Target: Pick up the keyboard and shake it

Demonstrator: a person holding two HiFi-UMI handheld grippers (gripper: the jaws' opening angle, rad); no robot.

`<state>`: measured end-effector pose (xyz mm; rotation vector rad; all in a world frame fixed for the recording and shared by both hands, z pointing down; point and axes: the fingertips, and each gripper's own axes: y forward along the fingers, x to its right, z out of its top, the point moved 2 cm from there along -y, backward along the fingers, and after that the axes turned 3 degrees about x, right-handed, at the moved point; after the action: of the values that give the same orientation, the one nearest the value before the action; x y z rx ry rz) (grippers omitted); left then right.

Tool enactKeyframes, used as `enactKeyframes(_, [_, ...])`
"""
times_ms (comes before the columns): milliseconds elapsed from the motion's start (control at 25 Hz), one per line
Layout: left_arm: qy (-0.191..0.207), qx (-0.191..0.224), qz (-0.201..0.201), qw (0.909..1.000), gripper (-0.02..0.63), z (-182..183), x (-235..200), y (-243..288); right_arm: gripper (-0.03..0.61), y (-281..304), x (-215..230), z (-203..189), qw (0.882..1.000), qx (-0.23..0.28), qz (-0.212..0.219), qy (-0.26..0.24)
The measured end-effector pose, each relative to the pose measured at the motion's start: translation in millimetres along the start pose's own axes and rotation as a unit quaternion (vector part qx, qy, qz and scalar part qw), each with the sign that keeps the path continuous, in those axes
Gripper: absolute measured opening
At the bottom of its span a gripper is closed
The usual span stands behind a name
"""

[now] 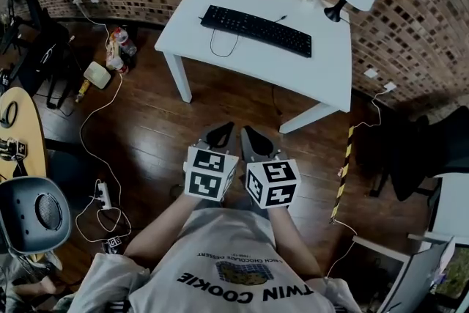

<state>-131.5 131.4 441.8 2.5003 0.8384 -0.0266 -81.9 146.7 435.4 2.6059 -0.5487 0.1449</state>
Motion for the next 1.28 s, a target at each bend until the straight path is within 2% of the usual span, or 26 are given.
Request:
enactKeyframes(120, [0.006,-0.003,0.001,1.0,0.005,8,-10,17,0.006,17,11,5,1.0,-0.004,0.001,0.002])
enactKeyframes(400, [-0.009,-0.02,0.004,0.9997,0.005,27,-31,76,0.006,61,55,21,1.0,-0.007,0.004,0.002])
enactKeyframes(640, [-0.01,-0.016,0.017,0.9997,0.005,56,-44,136,0.006,102,111,49,1.0,-0.01,0.01,-0.019])
enactKeyframes(760, [-0.009,-0.019,0.029,0.9993,0.005,68,-54,163,0.008,120,139,57,0.998,-0.032,0.016,-0.053])
enactKeyframes(840, [0.026,-0.019,0.046,0.9984,0.005,79,-62,180,0.011,133,160,59,0.994,-0.05,0.013,-0.092])
enactKeyframes(920, [0.09,-0.023,0.073,0.9929,0.006,86,-73,195,0.014,145,181,61,0.987,-0.069,0.009,-0.143])
enactKeyframes(1000, [0.16,-0.032,0.096,0.9819,0.009,88,-85,210,0.023,156,201,63,0.974,-0.089,0.002,-0.207])
enactKeyframes(1080, [0.218,-0.044,0.103,0.9695,0.076,90,-98,227,0.041,166,221,63,0.957,-0.107,-0.006,-0.269])
enactKeyframes(1200, [0.283,-0.068,0.103,0.9512,0.111,93,-119,249,0.061,183,247,60,0.93,-0.125,-0.021,-0.344])
enactKeyframes(1280, [0.331,-0.086,0.1,0.9345,0.139,90,-132,259,0.072,192,259,55,0.914,-0.138,-0.032,-0.381])
